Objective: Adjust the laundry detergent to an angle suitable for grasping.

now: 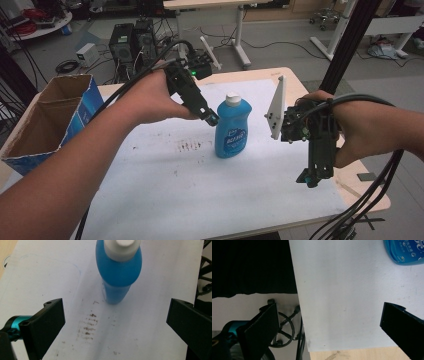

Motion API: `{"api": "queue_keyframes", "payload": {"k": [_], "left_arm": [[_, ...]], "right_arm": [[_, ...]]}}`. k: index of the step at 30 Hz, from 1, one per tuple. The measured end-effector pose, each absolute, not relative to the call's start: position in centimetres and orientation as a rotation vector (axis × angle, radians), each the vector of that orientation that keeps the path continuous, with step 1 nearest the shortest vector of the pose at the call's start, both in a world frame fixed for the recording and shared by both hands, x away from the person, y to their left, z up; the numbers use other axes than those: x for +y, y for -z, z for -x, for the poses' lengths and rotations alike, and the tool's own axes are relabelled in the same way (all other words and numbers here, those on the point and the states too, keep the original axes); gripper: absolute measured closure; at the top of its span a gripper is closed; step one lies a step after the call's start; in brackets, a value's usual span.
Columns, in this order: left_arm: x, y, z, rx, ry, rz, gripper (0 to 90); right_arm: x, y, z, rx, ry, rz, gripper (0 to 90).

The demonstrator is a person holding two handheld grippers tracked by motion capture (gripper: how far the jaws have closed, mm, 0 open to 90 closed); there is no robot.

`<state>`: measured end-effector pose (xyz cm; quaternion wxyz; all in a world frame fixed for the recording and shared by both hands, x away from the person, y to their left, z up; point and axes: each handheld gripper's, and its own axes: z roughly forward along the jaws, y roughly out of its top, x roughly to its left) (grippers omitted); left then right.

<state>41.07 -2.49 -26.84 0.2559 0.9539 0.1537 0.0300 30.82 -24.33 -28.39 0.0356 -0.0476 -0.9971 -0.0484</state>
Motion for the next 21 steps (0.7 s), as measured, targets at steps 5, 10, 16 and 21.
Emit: {"api": "queue_keyframes", "payload": {"k": [5, 10, 16, 21], "left_arm": [[-3.4, 27.1, -41.4, 0.410, -0.058, -2.538, 1.8], [-4.4, 27.6, -41.4, 0.405, -0.056, -2.539, 1.8], [-5.6, 28.5, -41.8, 0.417, -0.063, -2.541, 1.8], [-6.4, 29.3, -42.0, 0.436, -0.063, -2.546, 1.8]], "right_arm": [[-24.6, 28.4, -30.8, -3.065, 0.157, 0.145, 1.7], [-24.7, 28.4, -30.9, -3.068, 0.166, 0.149, 1.7], [-24.8, 28.7, -31.0, -3.060, 0.171, 0.150, 1.7], [-24.8, 28.9, -30.9, -3.057, 0.165, 0.146, 1.7]]}}
